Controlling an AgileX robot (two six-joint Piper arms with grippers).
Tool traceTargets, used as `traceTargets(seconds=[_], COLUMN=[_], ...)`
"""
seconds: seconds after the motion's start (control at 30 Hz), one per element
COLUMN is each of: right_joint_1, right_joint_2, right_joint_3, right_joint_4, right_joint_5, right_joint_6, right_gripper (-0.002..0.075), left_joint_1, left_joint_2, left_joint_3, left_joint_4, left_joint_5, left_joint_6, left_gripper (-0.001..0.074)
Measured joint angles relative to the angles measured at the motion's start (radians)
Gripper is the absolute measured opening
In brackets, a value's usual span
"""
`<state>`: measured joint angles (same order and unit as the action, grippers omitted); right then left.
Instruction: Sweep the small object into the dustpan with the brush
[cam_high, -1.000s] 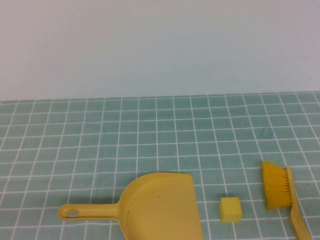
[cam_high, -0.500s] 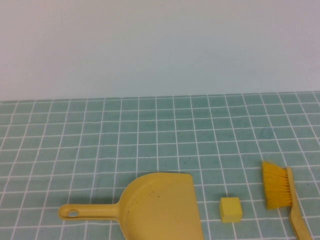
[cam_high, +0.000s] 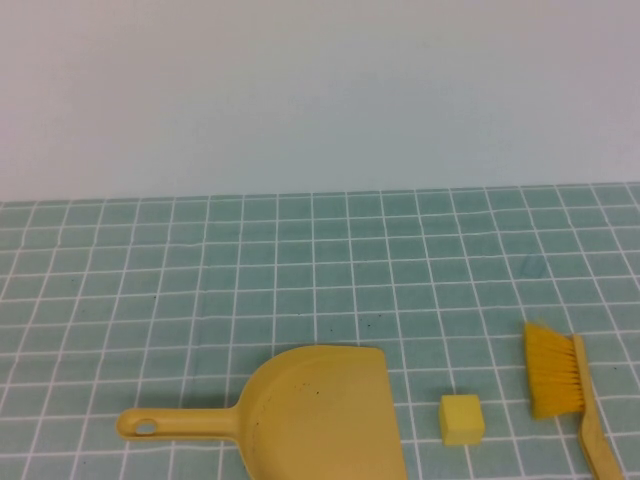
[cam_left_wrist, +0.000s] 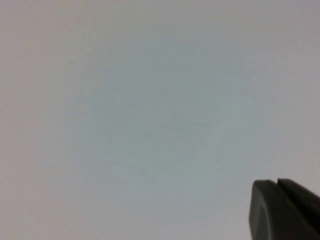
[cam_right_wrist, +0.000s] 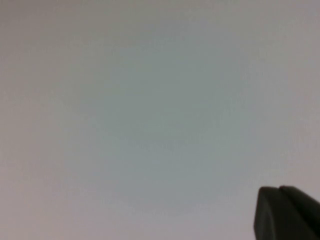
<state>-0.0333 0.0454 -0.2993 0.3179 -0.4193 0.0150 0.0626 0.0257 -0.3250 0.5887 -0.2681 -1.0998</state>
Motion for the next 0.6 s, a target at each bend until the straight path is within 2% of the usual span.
traceTargets(seconds=[0.13,0.3,0.4,0.5,0.6], right_joint_1=[0.0,0.0,0.0,0.0,0.0], right_joint_2=[0.108,0.269,0.36,0.431,0.46], right_joint_3=[-0.145,-0.383,-0.497,-0.556,-0.56], right_joint_4=[0.0,0.0,-0.002,-0.024,-0.037], right_joint_5=[0.098,0.33,0.497,0.613,0.695], right_joint_6=[-0.002,0.025,0.034,-0.048,-0.169], right_gripper=[-0.0001,-0.0001,-0.0001,-0.0001,-0.0001], left_joint_1=[0.0,-0.022,-0.064,-0.113,-0.149], left_joint_2=[0.111,0.252,0.319,0.36,0.388], left_joint_3=[-0.159,-0.28,-0.293,-0.293,-0.293], left_joint_4=[0.124,0.252,0.25,0.298,0.39], left_joint_5=[0.067,0.094,0.122,0.13,0.122], left_joint_6=[-0.002,-0.015,-0.179,-0.332,-0.338], left_gripper=[0.0,0.0,0.0,0.0,0.0])
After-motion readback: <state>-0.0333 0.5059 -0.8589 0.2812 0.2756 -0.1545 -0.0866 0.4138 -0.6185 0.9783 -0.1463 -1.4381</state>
